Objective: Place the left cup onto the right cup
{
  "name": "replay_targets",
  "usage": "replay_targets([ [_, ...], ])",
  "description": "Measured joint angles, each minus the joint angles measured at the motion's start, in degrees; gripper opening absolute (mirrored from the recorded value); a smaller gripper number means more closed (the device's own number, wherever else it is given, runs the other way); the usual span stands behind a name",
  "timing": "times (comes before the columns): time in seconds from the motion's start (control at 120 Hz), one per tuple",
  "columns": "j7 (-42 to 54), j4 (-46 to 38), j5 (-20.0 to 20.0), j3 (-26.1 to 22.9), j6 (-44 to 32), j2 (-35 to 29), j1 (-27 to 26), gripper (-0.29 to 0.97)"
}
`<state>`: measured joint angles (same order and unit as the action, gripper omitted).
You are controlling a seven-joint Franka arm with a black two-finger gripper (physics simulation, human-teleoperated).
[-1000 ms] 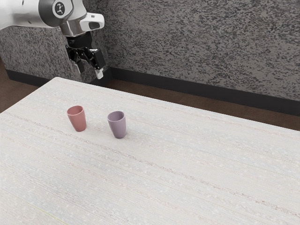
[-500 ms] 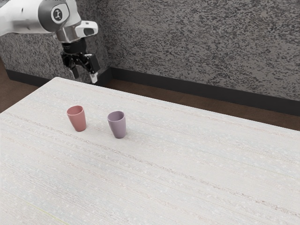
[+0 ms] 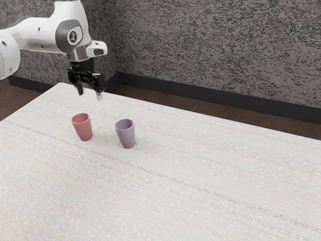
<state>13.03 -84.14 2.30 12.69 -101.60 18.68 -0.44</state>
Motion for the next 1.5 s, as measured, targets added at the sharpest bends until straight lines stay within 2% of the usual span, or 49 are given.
replay_targets([
  [0.4,0.4,-0.2,0.9,0.3,-7.2,5.3,2.9,0.68],
  [0.708,0.3,-0.1,3.1,0.4,-9.0,8.5,4.3,0.68],
  [0.9,0.3,0.1,3.5,0.4,-10.1,10.8,6.2,0.68],
  [1.5,0.5,3.8,3.9,0.5,-16.6,16.8,7.5,0.68],
])
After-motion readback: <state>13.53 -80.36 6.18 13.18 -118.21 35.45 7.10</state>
